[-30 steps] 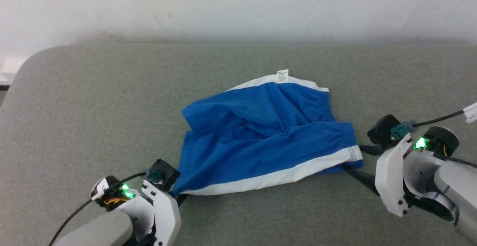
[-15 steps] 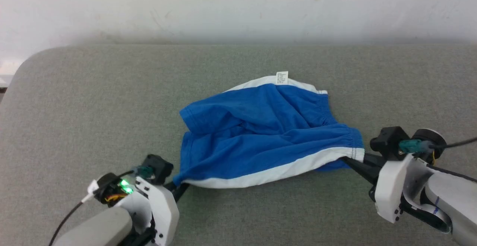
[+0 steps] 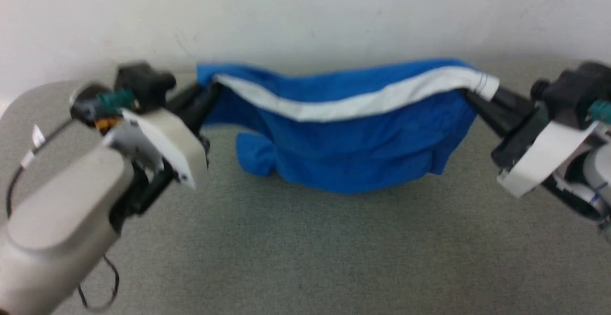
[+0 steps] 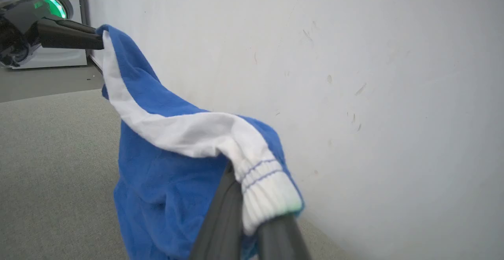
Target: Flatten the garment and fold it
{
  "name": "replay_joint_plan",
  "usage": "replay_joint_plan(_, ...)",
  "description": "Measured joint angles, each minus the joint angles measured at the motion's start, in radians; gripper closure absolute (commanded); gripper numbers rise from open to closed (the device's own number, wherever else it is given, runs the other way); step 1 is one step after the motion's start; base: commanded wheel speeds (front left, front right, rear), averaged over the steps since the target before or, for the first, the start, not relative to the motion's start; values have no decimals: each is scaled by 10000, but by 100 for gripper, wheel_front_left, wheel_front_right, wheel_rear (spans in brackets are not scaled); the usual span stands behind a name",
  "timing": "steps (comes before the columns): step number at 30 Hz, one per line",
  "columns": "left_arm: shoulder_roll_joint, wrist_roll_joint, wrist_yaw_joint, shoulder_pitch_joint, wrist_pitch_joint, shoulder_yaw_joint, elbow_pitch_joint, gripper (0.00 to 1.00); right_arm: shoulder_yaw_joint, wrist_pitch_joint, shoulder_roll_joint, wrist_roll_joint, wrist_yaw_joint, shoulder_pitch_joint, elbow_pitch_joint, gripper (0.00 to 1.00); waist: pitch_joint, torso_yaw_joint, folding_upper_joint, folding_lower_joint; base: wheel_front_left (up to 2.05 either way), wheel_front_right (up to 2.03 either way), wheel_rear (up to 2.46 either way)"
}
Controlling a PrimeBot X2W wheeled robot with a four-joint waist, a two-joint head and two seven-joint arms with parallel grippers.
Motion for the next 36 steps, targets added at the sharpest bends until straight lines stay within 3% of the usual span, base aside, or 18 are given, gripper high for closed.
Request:
replay_joint_plan(10,-1066,752,178,-3685,343,815,1221,100,-660,886,290,-445,2,-3089,623,100,1218,-132,0,2,0,0,0)
replay_joint_plan(24,-2280,1476,-111,-8176,-598,1655,3883,100,-1108,190,706,-1492,0,-8412,3058,100,3716,-252,0,5,0,0,0)
replay_joint_plan(30,-2359,1484,-282,-8012,-1066,1674,4412,100,-583,-196,949,-1264,0,-8683,3668,100,4341,-262,0,5,0,0,0)
replay_joint_plan(36,-2441,1137,-265,-5586,-1766,1375,4721,100,579,-619,911,-974,0,-6894,3641,100,4111,-260,0,2,0,0,0)
